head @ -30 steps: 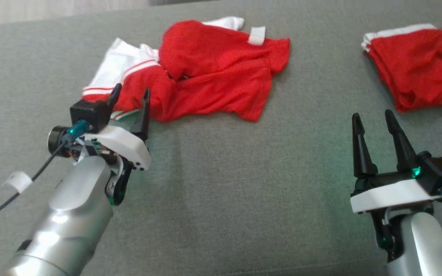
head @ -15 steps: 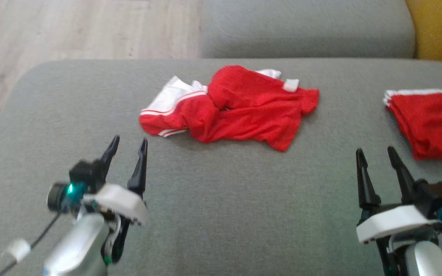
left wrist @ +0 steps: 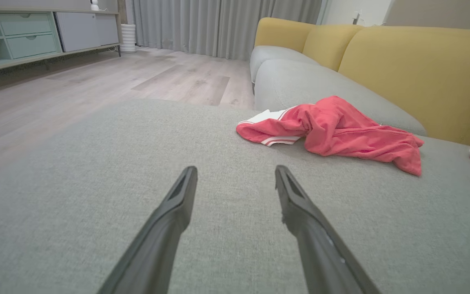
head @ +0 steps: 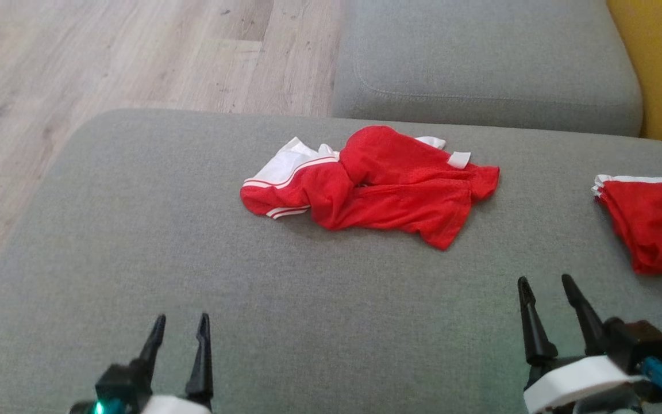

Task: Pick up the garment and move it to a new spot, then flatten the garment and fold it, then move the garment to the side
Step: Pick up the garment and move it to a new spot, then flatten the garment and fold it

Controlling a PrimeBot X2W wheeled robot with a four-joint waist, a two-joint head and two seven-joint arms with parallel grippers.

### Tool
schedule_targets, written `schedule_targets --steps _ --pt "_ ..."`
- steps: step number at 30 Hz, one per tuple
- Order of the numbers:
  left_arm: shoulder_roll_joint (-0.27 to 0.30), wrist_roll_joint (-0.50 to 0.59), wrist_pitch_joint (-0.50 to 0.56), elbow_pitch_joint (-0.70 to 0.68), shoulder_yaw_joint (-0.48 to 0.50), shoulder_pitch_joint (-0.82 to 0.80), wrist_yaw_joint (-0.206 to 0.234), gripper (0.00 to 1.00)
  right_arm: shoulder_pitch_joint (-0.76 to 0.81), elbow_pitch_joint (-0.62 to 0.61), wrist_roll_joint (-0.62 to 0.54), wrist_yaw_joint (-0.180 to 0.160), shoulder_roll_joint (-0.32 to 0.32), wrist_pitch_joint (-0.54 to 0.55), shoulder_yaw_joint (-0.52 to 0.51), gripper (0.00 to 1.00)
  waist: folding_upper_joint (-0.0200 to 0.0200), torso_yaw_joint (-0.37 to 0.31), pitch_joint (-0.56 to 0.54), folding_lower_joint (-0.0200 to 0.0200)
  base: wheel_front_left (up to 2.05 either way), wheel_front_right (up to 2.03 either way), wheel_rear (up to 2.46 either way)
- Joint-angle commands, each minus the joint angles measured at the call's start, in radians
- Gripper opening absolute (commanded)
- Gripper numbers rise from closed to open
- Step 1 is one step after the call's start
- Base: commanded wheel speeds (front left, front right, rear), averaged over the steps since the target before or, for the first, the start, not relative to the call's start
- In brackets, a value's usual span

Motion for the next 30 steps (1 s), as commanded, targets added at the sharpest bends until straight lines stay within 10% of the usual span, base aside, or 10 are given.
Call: schedule_targets --steps 1,30 --pt "0.024 0.0 -0.015 -0.058 0.045 -0.016 0.016 1.0 -0.021 -0.024 0.007 0.007 -0.006 -0.018 0.03 1.0 -0.0001 -0.002 -0.003 0.0001 0.0 0.0 0.0" --pt "0.021 -0.018 -0.002 -0.12 0.035 0.027 0.014 1.0 -0.013 0.04 0.008 0.007 -0.006 -0.033 0.05 1.0 -0.0001 -0.004 0.007 0.0001 0.0 0.0 0.0"
